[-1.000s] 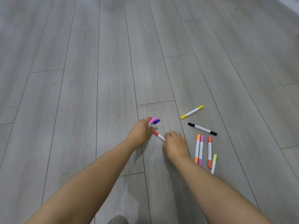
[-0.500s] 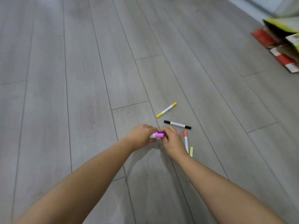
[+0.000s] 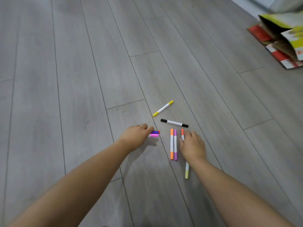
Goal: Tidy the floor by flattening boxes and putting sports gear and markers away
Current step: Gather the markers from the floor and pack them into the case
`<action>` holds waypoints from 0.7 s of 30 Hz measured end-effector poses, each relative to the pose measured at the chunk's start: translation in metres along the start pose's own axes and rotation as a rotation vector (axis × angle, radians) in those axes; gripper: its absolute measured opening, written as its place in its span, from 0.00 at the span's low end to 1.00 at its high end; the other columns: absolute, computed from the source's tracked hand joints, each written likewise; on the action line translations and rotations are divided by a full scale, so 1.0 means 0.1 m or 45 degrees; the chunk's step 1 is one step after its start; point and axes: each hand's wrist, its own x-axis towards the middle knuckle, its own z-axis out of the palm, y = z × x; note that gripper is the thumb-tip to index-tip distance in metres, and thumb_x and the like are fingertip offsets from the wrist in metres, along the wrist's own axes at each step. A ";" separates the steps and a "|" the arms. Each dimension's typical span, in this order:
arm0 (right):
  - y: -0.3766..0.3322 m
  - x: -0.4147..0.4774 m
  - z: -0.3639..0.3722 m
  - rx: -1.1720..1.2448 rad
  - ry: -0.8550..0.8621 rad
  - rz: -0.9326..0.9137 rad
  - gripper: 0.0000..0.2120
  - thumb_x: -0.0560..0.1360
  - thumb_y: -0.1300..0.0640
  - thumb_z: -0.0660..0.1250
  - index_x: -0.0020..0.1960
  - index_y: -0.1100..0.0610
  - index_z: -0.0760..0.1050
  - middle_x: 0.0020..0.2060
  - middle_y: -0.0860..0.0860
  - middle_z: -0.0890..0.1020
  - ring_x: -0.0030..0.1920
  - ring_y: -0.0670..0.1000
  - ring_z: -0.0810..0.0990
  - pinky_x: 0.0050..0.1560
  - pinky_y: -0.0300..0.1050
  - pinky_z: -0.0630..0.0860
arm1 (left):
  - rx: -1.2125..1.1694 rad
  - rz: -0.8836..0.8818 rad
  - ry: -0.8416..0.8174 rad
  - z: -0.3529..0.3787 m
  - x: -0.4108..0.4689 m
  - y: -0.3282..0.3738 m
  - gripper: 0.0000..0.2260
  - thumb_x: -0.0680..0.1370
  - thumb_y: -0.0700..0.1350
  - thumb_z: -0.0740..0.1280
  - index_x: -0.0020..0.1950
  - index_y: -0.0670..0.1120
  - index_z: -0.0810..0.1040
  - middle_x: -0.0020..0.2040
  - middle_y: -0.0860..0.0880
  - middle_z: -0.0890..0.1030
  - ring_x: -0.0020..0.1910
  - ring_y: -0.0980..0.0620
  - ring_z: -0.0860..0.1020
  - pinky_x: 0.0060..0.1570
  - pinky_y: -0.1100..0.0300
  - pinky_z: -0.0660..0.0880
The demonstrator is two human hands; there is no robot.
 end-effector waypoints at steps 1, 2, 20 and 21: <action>0.01 -0.02 0.03 -0.031 -0.008 0.037 0.15 0.78 0.51 0.60 0.63 0.54 0.72 0.55 0.53 0.77 0.55 0.55 0.75 0.53 0.49 0.71 | 0.018 0.013 0.010 0.02 0.00 0.01 0.16 0.80 0.44 0.65 0.67 0.51 0.68 0.54 0.47 0.75 0.46 0.47 0.75 0.44 0.54 0.73; 0.01 -0.03 0.05 -0.058 -0.009 0.063 0.14 0.78 0.52 0.60 0.62 0.54 0.72 0.54 0.53 0.77 0.55 0.55 0.75 0.53 0.49 0.70 | 0.033 0.025 0.023 0.03 0.00 0.03 0.16 0.80 0.44 0.65 0.67 0.51 0.68 0.54 0.47 0.75 0.47 0.47 0.75 0.44 0.55 0.71; 0.39 -0.49 -0.08 0.125 -0.176 0.258 0.17 0.77 0.50 0.63 0.60 0.59 0.71 0.55 0.57 0.75 0.51 0.57 0.79 0.45 0.47 0.72 | 0.222 0.305 0.102 0.14 0.45 0.34 0.16 0.68 0.37 0.74 0.53 0.48 0.77 0.41 0.46 0.74 0.31 0.45 0.74 0.28 0.56 0.69; 0.41 -0.51 -0.03 0.109 -0.201 0.269 0.16 0.77 0.51 0.62 0.60 0.60 0.71 0.55 0.57 0.75 0.51 0.58 0.79 0.46 0.48 0.73 | 0.217 0.302 0.086 0.14 0.45 0.33 0.16 0.70 0.38 0.73 0.55 0.48 0.76 0.43 0.46 0.75 0.32 0.45 0.74 0.30 0.55 0.71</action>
